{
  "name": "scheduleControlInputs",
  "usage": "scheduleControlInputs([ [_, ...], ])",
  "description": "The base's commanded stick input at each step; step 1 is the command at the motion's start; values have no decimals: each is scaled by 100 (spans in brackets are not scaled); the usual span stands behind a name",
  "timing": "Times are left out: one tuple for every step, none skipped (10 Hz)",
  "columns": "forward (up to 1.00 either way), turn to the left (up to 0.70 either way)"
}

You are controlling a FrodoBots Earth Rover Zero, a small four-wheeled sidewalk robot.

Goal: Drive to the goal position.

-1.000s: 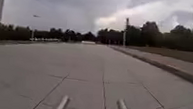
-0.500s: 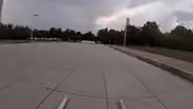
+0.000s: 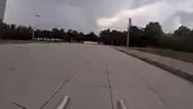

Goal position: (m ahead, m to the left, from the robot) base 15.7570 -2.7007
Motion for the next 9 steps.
scheduleControlInputs([
  [100, -27],
  [100, -27],
  [100, -27],
  [100, -27],
  [100, -27],
  [100, -27],
  [100, -27],
  [100, -27],
  [100, -27],
])
